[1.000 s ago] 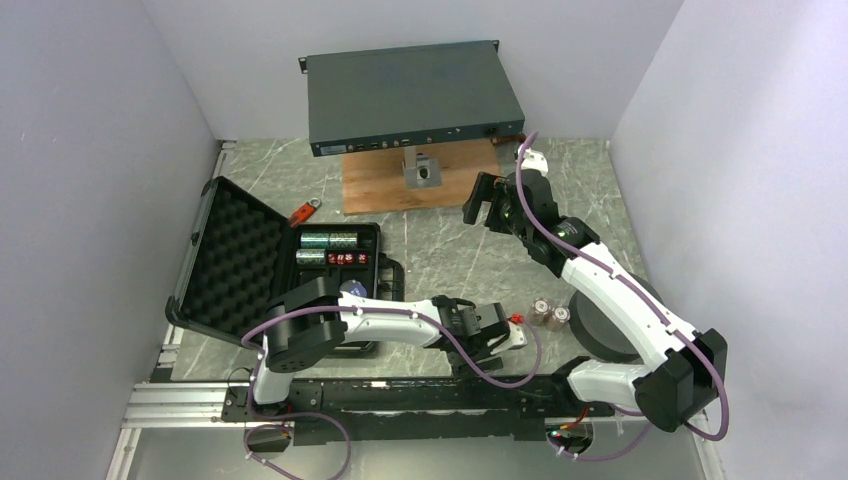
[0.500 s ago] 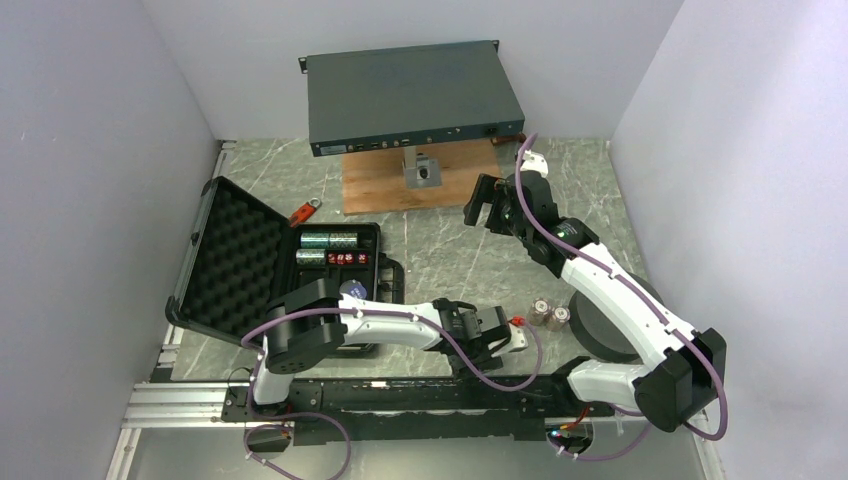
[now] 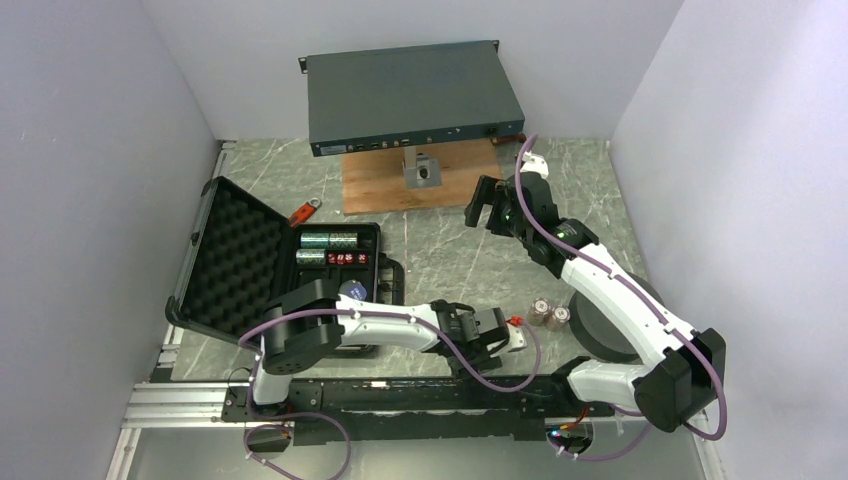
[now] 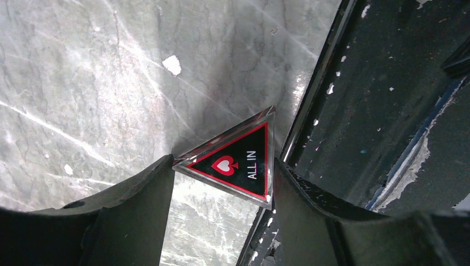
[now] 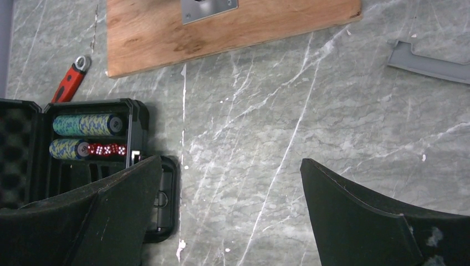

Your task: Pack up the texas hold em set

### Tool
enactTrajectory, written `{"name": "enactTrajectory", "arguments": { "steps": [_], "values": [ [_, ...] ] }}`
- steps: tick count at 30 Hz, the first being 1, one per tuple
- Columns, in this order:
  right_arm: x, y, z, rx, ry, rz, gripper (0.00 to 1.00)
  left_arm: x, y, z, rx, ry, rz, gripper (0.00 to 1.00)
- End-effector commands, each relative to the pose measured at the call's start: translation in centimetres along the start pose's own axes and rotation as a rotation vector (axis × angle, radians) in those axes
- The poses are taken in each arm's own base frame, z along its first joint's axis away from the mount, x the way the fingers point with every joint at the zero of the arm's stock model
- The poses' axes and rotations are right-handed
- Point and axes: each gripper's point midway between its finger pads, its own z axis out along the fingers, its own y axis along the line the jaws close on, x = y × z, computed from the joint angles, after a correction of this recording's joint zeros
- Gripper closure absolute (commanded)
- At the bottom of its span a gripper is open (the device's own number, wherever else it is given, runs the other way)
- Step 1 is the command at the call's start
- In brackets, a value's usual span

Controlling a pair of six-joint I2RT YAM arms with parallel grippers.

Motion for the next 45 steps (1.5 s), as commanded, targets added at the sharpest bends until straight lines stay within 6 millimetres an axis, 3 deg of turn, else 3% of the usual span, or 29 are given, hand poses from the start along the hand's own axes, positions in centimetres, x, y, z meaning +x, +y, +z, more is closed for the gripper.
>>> {"name": "enactTrajectory", "arguments": {
  "steps": [1,11,21,30,45],
  "values": [
    [-0.4,0.1,-0.3,-0.011,-0.022,0.014,0.0,-0.7,2.0,-1.6,-0.098,-0.05,-0.026,0.52],
    [0.1,-0.1,0.2,-0.01,-0.012,0.017,0.0,-0.2,3.0,-3.2,-0.159,-0.065,-0.061,0.71],
    [0.5,-0.5,0.4,0.002,-0.013,0.017,0.0,0.4,4.6,-5.2,-0.219,-0.071,-0.11,1.0],
    [1.6,-1.5,0.1,0.02,-0.01,0.028,0.0,1.2,6.2,-7.6,-0.256,-0.097,-0.171,1.0],
    [2.0,-1.5,0.0,0.011,-0.004,0.028,0.0,5.4,13.4,-12.8,-0.44,-0.139,-0.464,1.0]
  ]
}}
